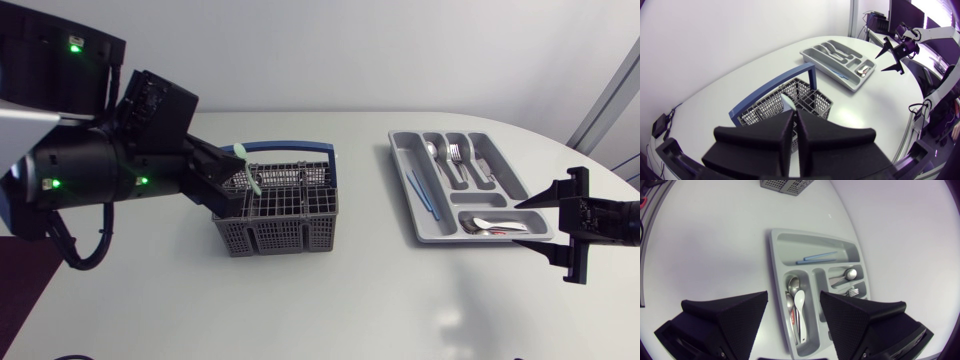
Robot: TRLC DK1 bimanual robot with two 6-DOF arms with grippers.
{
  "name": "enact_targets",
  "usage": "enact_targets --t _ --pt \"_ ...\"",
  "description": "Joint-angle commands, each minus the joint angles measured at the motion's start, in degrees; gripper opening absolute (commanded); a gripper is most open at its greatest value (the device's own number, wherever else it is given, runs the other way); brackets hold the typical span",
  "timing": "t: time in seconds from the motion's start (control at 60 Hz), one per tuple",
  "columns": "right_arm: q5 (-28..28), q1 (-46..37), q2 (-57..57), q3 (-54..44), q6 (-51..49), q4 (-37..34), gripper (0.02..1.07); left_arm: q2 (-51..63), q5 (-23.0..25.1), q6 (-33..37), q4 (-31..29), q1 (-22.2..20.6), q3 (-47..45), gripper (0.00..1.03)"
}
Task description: Unload the cutlery basket into the drawer organizer.
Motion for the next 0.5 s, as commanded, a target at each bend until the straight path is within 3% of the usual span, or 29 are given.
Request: enact_targets --t 0.0,0.167,0.483 --pt "-1.7 1.1 -3.9 -1.7 2.8 -1.5 0.85 -2.3 -0.1 1.8 -0.8 -1.2 2.2 0.03" --pt "-4.5 5.2 -12.6 -2.6 5.7 -9.6 0.88 -1.9 2.1 2.8 -0.9 -3.7 3.0 0.03" --pt "-6.5 19.5 -19.0 0.6 15.8 -20.4 0.88 8.1 25.0 7.6 -0.4 -1.8 6.1 0.03"
